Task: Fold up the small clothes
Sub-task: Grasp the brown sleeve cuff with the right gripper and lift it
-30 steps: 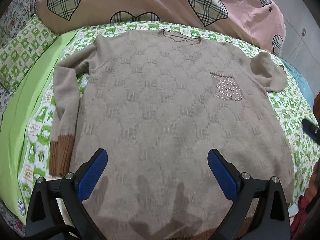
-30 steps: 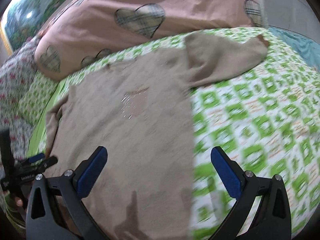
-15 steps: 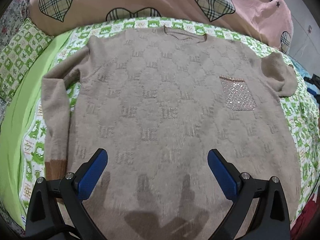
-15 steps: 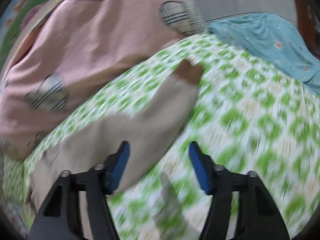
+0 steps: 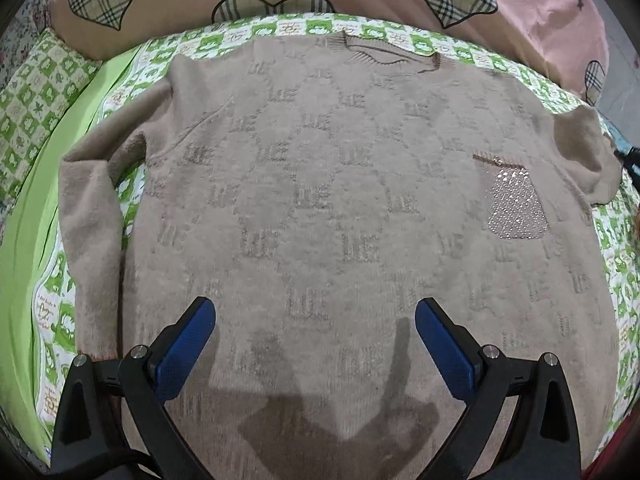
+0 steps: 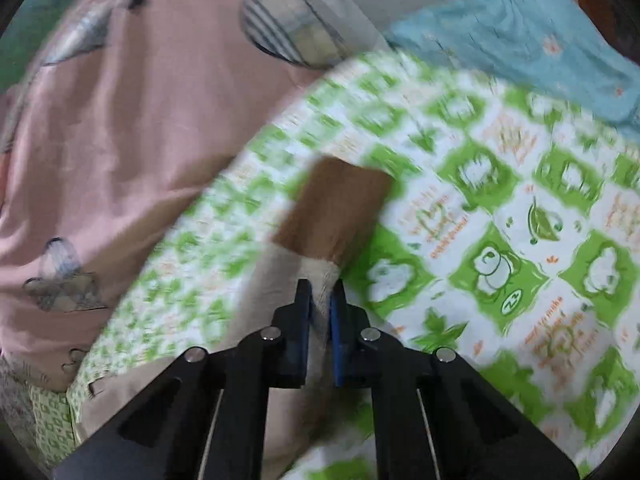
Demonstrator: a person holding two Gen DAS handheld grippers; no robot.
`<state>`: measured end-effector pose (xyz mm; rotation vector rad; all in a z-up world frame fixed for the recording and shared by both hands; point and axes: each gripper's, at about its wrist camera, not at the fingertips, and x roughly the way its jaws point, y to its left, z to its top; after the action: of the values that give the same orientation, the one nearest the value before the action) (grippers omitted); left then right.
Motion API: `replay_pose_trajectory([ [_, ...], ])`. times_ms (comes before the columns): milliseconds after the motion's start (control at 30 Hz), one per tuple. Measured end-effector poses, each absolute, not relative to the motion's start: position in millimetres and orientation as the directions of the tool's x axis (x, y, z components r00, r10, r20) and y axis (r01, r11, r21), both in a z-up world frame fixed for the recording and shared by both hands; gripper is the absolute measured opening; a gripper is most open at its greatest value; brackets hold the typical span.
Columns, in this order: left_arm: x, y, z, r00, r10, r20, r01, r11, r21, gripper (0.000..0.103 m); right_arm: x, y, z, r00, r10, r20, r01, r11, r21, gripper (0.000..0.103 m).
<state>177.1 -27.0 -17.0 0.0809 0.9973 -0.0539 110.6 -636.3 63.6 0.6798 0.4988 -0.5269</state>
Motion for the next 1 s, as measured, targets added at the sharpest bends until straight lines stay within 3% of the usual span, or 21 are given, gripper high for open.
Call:
replay_pose_trajectory([
  [233, 166, -26, -20, 0.521, -0.090, -0.848, 0.104, 0.994, -0.042, 0.100, 111, -524, 113, 0.887, -0.065, -0.457, 0.321, 0.799, 0.509, 0.008],
  [367, 155, -14, -17, 0.529, -0.127, -0.839, 0.099, 0.991, -0.087, 0.100, 149, -422, 116, 0.893, 0.201, -0.403, 0.088, 0.799, 0.595, 0.008],
  [500, 148, 8, -10, 0.531, -0.187, -0.827, 0.105, 0.982, -0.154, 0.100, 208, -328, 82, 0.818, 0.441, -0.368, -0.058, 0.701, 0.711, 0.006],
  [733, 144, 51, -3, 0.540, -0.274, -0.796, 0.115, 0.961, -0.252, 0.100, 287, -204, 23, 0.669, 0.610, -0.425, -0.114, 0.649, 0.752, 0.005],
  [933, 170, 63, -15, 0.494, -0.360, -0.791, 0.101, 0.928, -0.359, 0.100, 294, -173, 1, 0.569, 0.571, -0.591, -0.076, 0.753, 0.654, 0.005],
  [1000, 188, 60, -20, 0.473, -0.405, -0.783, 0.099, 0.907, -0.409, 0.100, 286, -173, 6, 0.580, 0.546, -0.605, -0.086, 0.779, 0.621, 0.005],
])
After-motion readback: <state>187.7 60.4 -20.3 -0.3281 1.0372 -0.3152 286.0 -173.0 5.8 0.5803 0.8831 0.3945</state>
